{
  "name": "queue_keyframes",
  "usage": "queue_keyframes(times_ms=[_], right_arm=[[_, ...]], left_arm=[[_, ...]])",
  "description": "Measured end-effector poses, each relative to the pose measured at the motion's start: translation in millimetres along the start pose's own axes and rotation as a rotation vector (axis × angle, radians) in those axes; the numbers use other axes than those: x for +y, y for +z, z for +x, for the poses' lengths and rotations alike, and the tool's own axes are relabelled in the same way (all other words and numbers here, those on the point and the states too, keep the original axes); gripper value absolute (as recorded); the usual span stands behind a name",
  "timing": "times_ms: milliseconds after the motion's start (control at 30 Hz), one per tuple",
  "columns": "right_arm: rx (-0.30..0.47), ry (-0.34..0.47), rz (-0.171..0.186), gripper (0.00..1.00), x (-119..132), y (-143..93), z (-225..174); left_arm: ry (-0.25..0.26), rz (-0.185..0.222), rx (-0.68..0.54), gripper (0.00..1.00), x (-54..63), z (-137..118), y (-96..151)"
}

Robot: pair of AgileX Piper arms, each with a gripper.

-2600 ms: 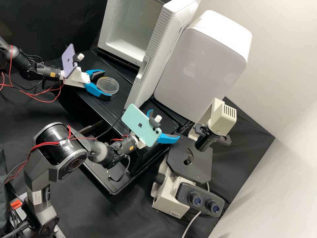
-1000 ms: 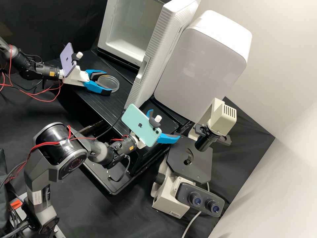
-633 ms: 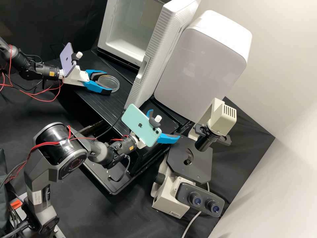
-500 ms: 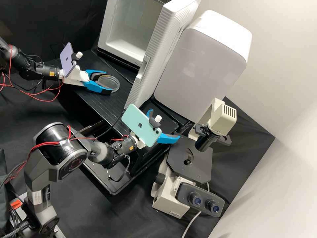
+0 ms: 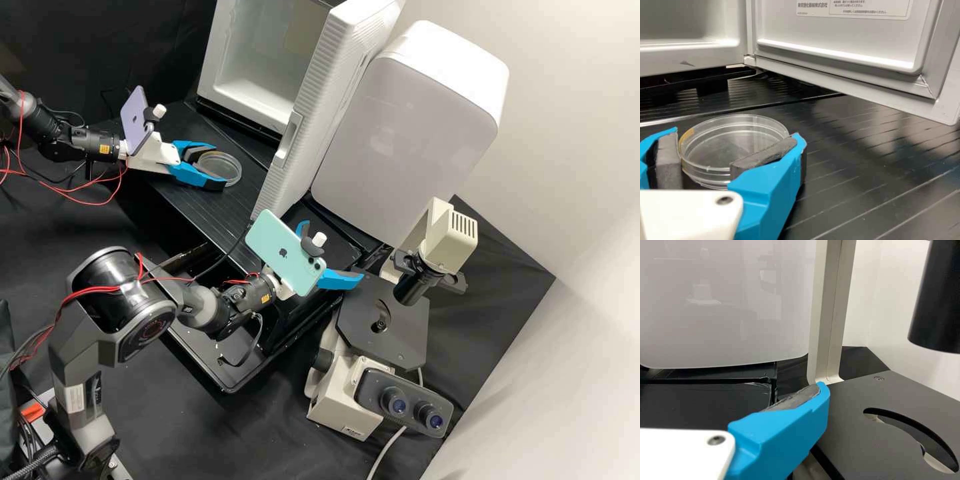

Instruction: Place the petri dish in the incubator

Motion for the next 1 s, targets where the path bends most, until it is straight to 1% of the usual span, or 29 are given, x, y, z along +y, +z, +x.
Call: queue_keyframes(times_ms=[167, 233, 267, 333, 367, 467, 700, 767, 833, 1000], right_arm=[[0.0, 0.0, 0.0, 1.0, 0.0, 0.0, 0.0], [0.0, 0.0, 0.0, 1.0, 0.0, 0.0, 0.0], [0.0, 0.0, 0.0, 1.0, 0.0, 0.0, 0.0], [0.0, 0.0, 0.0, 1.0, 0.0, 0.0, 0.0], [0.0, 0.0, 0.0, 1.0, 0.0, 0.0, 0.0], [0.0, 0.0, 0.0, 1.0, 0.0, 0.0, 0.0], [0.0, 0.0, 0.0, 1.0, 0.0, 0.0, 0.0], [0.0, 0.0, 0.0, 1.0, 0.0, 0.0, 0.0], [0.0, 0.0, 0.0, 1.0, 0.0, 0.0, 0.0], [0.0, 0.0, 0.0, 1.0, 0.0, 0.0, 0.0]], left_arm=[[0.0, -0.001, 0.001, 0.0, 0.0, 0.0, -0.1], [0.007, 0.002, 0.008, 0.0, 4.0, -6.0, -0.9], [0.001, 0.007, 0.011, 0.0, 5.6, -10.6, -0.3], [0.031, 0.012, 0.018, 0.0, 16.0, -18.7, -0.3], [0.057, 0.015, 0.018, 0.0, 23.2, -22.6, 0.0], [0.108, 0.022, 0.021, 0.0, 37.5, -30.4, 0.2], [0.169, 0.031, 0.028, 0.0, 54.4, -41.0, 0.3], [0.194, 0.036, 0.027, 0.0, 61.3, -45.7, 1.4], [0.205, 0.039, 0.024, 0.0, 64.4, -48.0, 2.9], [0.211, 0.04, 0.022, 0.0, 66.0, -47.9, 3.3]])
